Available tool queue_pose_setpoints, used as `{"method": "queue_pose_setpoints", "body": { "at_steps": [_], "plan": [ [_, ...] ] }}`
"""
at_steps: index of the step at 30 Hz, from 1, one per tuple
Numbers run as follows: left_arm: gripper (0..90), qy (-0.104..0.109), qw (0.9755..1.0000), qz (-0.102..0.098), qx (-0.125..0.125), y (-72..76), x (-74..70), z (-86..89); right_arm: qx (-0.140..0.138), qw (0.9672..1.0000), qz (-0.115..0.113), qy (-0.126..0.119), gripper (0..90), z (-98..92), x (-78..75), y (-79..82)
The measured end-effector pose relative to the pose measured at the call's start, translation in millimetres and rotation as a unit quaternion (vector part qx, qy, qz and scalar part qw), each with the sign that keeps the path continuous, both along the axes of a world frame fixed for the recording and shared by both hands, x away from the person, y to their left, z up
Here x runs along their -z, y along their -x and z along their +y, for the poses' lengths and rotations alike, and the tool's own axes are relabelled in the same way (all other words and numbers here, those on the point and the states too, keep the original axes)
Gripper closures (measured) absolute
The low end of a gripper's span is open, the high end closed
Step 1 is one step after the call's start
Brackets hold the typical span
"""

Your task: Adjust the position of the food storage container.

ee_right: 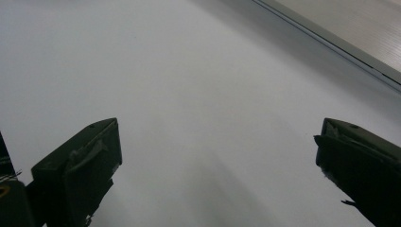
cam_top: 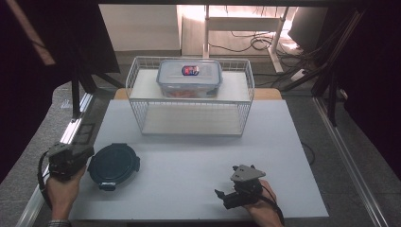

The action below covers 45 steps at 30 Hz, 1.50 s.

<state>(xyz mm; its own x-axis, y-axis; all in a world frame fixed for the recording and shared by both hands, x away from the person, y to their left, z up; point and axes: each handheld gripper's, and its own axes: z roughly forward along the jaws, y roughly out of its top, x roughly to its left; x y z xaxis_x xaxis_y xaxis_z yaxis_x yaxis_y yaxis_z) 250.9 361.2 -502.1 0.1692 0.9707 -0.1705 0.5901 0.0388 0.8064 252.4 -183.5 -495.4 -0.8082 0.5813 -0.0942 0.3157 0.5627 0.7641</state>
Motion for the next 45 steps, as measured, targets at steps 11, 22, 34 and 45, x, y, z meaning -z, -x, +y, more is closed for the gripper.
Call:
{"method": "queue_pose_setpoints", "body": {
  "at_steps": [11,22,34,45],
  "plan": [
    [90.0,-0.004,0.9992,0.035,-0.017,-4.7,14.3,4.0,-0.002,1.0000,0.002,0.007,0.8,1.0,1.6,0.0],
    [90.0,0.006,0.9989,0.045,-0.015,-4.3,14.1,-10.4,-0.005,0.9999,0.006,0.015,0.8,3.5,3.7,0.0],
    [90.0,0.009,0.9985,0.051,0.018,1.9,13.1,-34.8,-0.003,0.9998,0.008,0.017,0.8,2.9,3.9,-0.2],
    [90.0,0.017,0.9974,0.061,0.034,15.1,13.0,-46.4,-0.002,0.9998,0.007,0.019,0.8,2.7,4.0,-0.2]
  ]
}}
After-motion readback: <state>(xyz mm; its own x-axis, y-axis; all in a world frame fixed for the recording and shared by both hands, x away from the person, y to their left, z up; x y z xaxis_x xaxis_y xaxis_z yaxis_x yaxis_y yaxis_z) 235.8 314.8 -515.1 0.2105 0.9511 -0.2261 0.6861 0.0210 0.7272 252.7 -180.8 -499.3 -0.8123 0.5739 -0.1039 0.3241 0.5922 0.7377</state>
